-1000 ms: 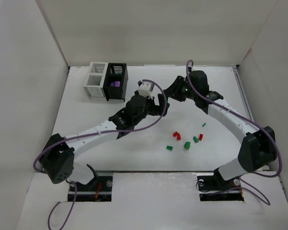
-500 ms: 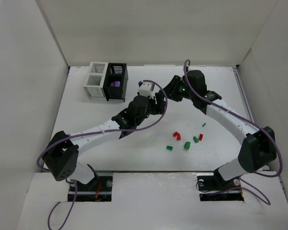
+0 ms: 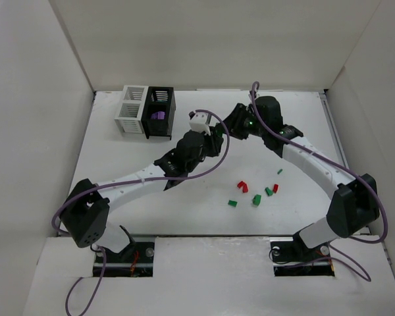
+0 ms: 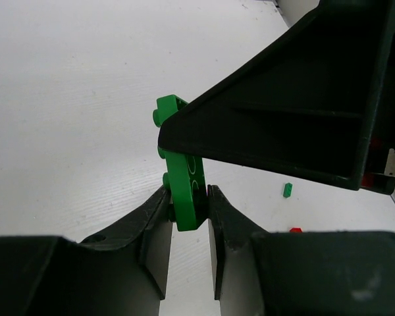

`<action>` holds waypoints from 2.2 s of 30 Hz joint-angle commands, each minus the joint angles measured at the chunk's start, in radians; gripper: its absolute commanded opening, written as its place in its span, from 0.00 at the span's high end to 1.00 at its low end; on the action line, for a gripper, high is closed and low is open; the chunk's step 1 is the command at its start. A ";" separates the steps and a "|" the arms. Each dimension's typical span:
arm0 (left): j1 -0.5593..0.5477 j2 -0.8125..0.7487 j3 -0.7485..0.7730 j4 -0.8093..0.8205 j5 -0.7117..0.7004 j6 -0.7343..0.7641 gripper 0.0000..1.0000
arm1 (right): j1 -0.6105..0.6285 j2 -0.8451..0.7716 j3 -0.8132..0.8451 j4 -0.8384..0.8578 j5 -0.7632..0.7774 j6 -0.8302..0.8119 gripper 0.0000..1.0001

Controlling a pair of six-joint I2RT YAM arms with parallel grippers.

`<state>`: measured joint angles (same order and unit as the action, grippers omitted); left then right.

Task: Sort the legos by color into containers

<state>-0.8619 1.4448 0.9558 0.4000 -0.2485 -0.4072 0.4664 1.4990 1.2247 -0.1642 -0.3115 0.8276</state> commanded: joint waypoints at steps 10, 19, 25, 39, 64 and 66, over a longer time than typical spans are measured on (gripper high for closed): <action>-0.003 -0.007 0.040 0.056 0.002 -0.007 1.00 | 0.029 -0.017 0.038 0.042 -0.046 -0.016 0.62; -0.003 -0.061 0.008 0.056 0.002 -0.042 1.00 | 0.029 -0.017 0.058 0.042 -0.035 -0.045 0.51; -0.003 -0.093 -0.022 0.066 -0.009 -0.047 1.00 | 0.029 -0.008 0.076 0.051 -0.044 -0.054 0.46; 0.035 -0.074 0.095 -0.144 -0.120 0.007 1.00 | -0.185 0.072 0.271 0.051 -0.001 -0.133 0.00; 0.865 0.322 0.510 -0.403 0.083 -0.022 1.00 | -0.462 -0.074 0.009 -0.161 0.123 -0.438 0.00; 0.865 0.373 0.579 -0.462 0.083 -0.013 1.00 | -0.471 -0.063 0.022 -0.192 0.123 -0.438 0.00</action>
<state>0.0044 1.8011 1.4120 -0.0151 -0.1822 -0.4454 0.0006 1.4242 1.1900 -0.3035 -0.2134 0.4343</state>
